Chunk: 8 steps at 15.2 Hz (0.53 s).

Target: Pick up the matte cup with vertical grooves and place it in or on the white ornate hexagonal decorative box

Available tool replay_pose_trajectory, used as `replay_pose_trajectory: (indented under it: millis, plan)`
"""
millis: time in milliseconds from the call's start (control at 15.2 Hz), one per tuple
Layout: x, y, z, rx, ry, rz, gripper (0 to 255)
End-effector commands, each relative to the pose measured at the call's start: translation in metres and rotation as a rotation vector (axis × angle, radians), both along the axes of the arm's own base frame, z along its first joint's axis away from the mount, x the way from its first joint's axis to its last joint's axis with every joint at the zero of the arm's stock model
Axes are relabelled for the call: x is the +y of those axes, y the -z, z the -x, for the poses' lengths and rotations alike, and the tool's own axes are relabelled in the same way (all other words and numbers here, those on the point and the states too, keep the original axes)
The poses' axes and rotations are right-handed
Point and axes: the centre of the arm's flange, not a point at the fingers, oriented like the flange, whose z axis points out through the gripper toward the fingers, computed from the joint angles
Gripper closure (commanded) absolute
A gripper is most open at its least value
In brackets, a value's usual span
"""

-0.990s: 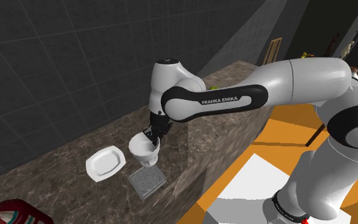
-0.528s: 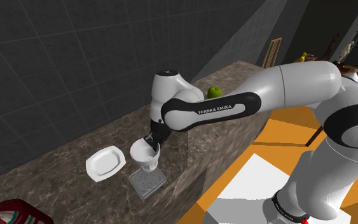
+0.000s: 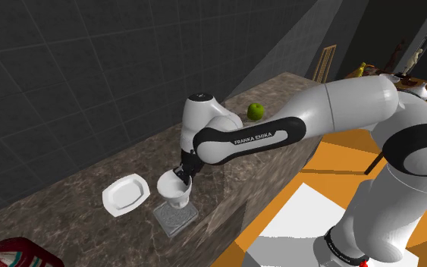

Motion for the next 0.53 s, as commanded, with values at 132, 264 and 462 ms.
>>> replay_pose_trajectory:
  millis: [132,264,462]
  plan:
    - [0.0,0.0,-0.0001,-0.001,0.0,0.0,255]
    - [0.0,0.0,0.0,-0.001,0.0,0.0,0]
    - [0.0,0.0,0.0,-0.001,0.0,0.0,0]
